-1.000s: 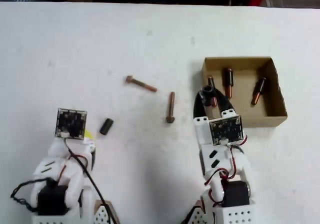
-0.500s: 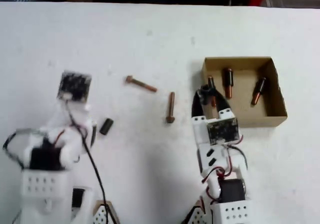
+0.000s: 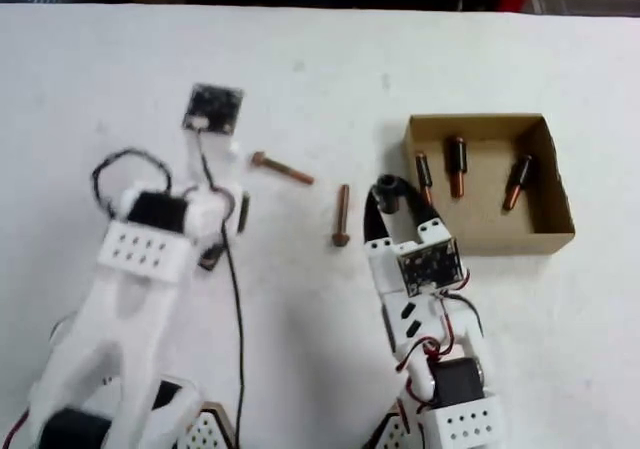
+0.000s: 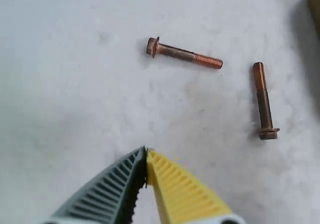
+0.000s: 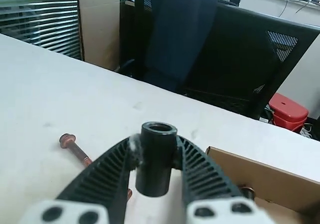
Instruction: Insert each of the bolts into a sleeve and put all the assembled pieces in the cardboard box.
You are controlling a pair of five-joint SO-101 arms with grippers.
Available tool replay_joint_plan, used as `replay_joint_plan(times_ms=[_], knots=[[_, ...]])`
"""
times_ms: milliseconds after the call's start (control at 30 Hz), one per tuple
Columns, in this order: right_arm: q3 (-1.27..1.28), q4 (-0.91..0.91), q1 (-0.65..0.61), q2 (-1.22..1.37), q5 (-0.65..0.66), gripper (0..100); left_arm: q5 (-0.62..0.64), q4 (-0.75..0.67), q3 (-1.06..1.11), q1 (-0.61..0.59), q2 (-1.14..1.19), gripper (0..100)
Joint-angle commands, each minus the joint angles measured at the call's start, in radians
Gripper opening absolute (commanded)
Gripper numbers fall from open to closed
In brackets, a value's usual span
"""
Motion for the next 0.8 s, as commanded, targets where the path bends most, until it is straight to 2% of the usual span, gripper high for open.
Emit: replay_joint_plan(times_ms=[0, 233, 400, 767], knots=[[0.009, -0.033, -0.010, -0.010, -0.011, 1.6, 0.077, -0.021, -0.163, 0.007, 0.134, 2], [0.009, -0.035, 0.047, -0.010, -0.012, 1.6, 0.097, -0.021, -0.361, 0.018, 0.406, 4], [0.009, -0.035, 0.099, -0.012, -0.063, 1.6, -0.044, -0.020, -0.437, 0.074, 0.542, 18], [0.009, -0.058, 0.302, -0.012, -0.176, 1.6, -0.049, -0.026, -0.568, 0.223, 0.714, 20]])
